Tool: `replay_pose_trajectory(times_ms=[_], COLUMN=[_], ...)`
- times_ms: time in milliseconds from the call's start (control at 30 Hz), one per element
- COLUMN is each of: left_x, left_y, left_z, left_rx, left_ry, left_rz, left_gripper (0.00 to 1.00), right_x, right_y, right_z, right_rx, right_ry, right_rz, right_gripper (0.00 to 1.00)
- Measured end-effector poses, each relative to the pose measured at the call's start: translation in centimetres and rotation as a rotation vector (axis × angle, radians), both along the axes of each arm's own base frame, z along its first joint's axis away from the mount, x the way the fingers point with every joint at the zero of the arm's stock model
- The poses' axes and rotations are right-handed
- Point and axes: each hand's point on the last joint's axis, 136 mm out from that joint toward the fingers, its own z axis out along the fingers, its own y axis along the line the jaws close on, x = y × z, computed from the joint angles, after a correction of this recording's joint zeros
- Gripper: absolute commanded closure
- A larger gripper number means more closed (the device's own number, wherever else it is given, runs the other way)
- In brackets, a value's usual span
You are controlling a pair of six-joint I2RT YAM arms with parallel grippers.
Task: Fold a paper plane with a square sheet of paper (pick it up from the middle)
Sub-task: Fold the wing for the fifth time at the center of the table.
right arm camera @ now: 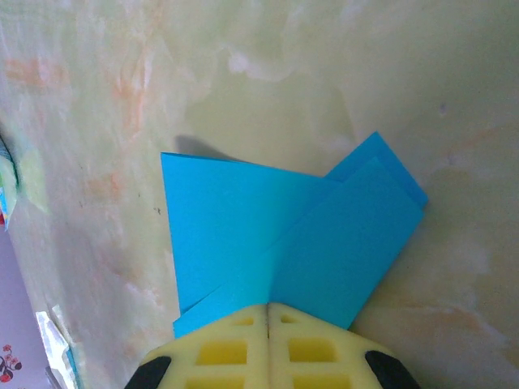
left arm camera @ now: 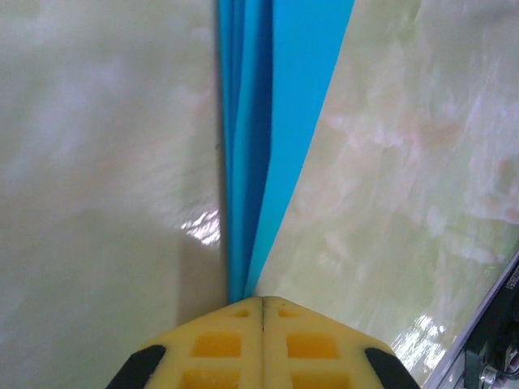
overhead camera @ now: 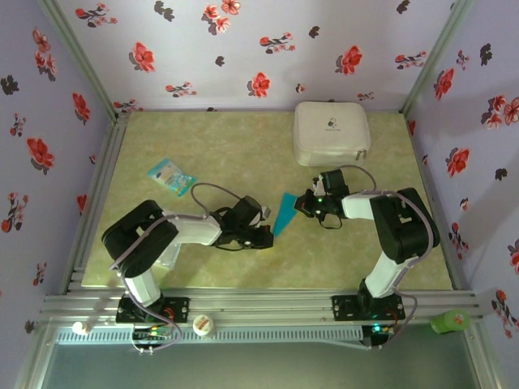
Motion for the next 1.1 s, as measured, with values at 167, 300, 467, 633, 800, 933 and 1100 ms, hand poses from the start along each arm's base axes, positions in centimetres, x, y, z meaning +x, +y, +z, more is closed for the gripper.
replay_pose_trajectory(times_ms=[167, 300, 467, 633, 800, 933, 1100], left_x=[-0.5, 0.2, 3.0, 6.9, 8.5, 8.6, 8.4], left_y=[1.5, 1.8, 2.6, 1.1, -0.4, -0.6, -0.6], left_z=[0.3, 1.6, 2.4, 4.0, 4.4, 3.1, 2.7], left_rx=[0.038, 0.026, 0.007, -0.038, -0.058, -0.036, -0.022], left_ry=[-0.006, -0.046, -0.066, -0.097, -0.107, -0.087, -0.067], left_rz=[0.012, 0.03, 0.092, 0.126, 0.122, 0.122, 0.114], left_gripper=[1.0, 1.0, 0.99, 0.98, 0.94, 0.92, 0.87], right_x=[0.0, 0.0, 0.0, -0.1, -0.1, 0.0, -0.2], right_y=[0.0, 0.0, 0.1, 0.2, 0.5, 0.6, 0.4], right_z=[0.0, 0.1, 0.1, 0.2, 0.4, 1.1, 3.3], right_rx=[0.0, 0.0, 0.004, 0.012, 0.028, 0.043, 0.05], right_ry=[0.001, 0.001, 0.001, 0.002, -0.002, -0.026, -0.093], right_rz=[0.0, 0.001, 0.003, 0.011, 0.021, 0.026, 0.024], right_gripper=[0.98, 0.97, 0.95, 0.91, 0.9, 0.89, 0.88])
